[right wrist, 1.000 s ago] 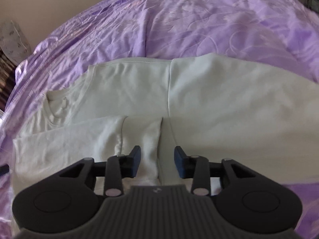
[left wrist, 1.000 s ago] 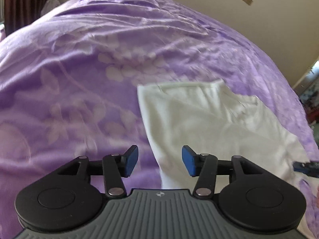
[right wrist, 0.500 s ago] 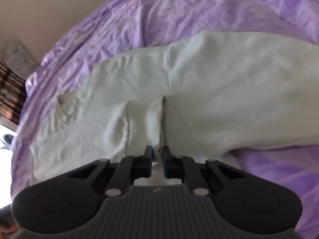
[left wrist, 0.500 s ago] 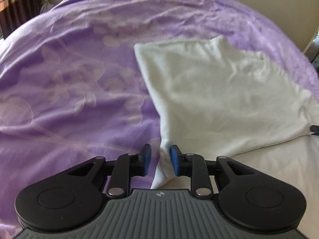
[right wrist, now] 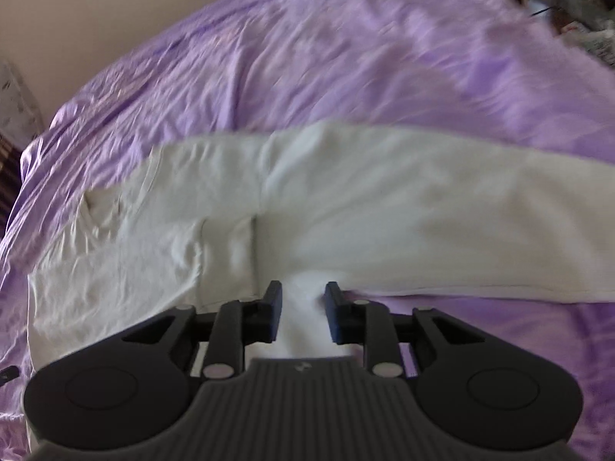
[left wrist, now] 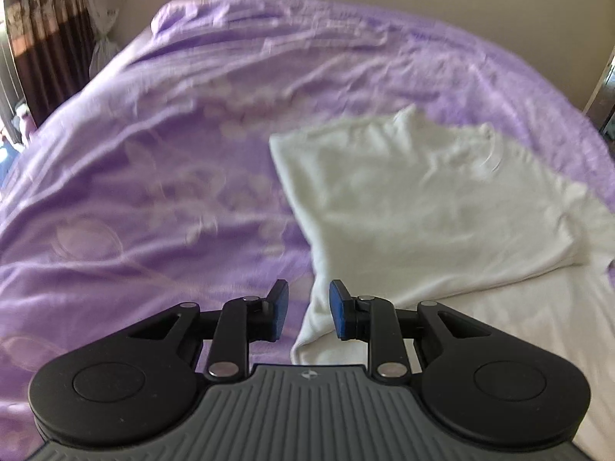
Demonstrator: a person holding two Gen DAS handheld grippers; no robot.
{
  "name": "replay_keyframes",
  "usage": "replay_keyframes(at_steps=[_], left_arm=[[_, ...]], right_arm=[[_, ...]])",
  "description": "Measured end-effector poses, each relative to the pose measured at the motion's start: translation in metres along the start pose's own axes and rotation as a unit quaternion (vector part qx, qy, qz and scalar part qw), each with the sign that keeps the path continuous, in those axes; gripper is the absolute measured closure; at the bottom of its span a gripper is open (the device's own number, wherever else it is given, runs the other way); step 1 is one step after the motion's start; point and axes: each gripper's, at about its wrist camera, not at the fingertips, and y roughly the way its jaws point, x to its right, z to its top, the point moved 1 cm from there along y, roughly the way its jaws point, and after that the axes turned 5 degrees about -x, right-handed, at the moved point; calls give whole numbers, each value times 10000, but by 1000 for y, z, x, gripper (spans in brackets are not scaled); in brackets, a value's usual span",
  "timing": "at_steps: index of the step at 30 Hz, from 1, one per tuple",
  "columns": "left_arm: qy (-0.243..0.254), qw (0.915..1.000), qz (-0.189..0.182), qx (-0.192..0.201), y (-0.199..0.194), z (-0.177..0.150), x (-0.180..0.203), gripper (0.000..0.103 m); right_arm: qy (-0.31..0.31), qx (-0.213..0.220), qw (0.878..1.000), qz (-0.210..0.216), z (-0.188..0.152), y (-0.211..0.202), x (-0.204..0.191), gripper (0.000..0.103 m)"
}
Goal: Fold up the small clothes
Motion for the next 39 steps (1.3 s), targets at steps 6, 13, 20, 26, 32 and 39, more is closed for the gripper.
replay_keyframes(at_steps=[6, 13, 20, 26, 32, 39], left_arm=[[143, 9984, -121, 528, -40, 6, 21, 73], [241, 9976, -42, 649, -53, 10, 39, 73], [-189, 9970, -74, 751, -38, 12, 36, 72], [-174, 9967, 359, 706, -24, 13, 42, 73], [-178, 9973, 487, 517, -11, 14, 43, 73], [-264, 9971, 641, 305, 1, 13, 31, 73]], right_arm=[[377, 933, 9935, -523, -17, -68, 48, 75], [807, 1493, 9801, -1032, -44, -109, 121, 67], [2231, 1230, 9619, -991, -64, -112, 229, 67], [3205, 1228, 9366, -707, -79, -103, 293, 67], [3854, 1420, 9103, -508, -73, -82, 325, 67], [4211, 1534, 8923, -536, -60, -64, 356, 73]])
